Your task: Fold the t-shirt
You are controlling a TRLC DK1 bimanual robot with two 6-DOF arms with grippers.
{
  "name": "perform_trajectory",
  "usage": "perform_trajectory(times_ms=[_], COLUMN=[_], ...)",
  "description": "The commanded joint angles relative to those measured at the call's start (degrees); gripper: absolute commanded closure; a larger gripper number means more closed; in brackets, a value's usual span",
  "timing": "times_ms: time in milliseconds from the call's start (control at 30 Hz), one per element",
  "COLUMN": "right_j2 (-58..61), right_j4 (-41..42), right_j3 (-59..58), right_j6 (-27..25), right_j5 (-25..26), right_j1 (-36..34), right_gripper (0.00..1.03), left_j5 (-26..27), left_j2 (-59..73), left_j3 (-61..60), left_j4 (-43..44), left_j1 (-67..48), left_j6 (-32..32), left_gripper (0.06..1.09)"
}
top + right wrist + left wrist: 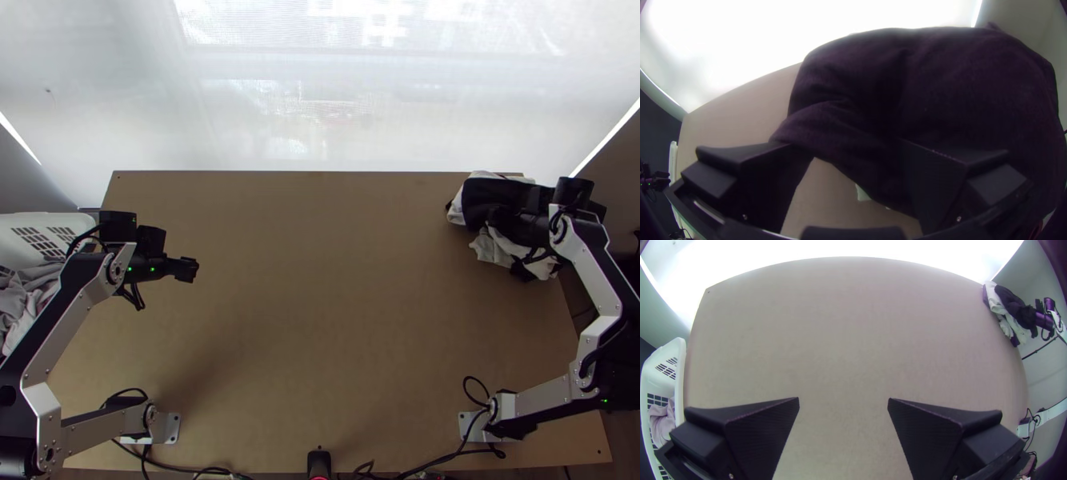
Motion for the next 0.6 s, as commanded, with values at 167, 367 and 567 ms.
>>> perform_trajectory(times_ms=[167,367,567], right_j2=[-10.1,-12.0,-6.7], right_j4=[-1.6,-4.1,-1.7], right_j3=[-5.0,2.2,5.8], right_j6=[-3.1,-2.6,-1.4], right_j5=[-2.9,-4.9,-5.3], right_j1=[-2.6,-2.7,-2.6], right_gripper=[0.04,0.04,0.04], left_j5=[0.1,0.1,0.1], left_j2=[-0.1,-0.4,-1.6], left_j3=[0.0,-0.2,-1.5], left_j4=[0.0,0.0,0.0], left_j1=[-0.6,-0.6,-0.7], left_j6=[-0.5,-0.5,-0.7], left_gripper=[0.11,0.11,0.11])
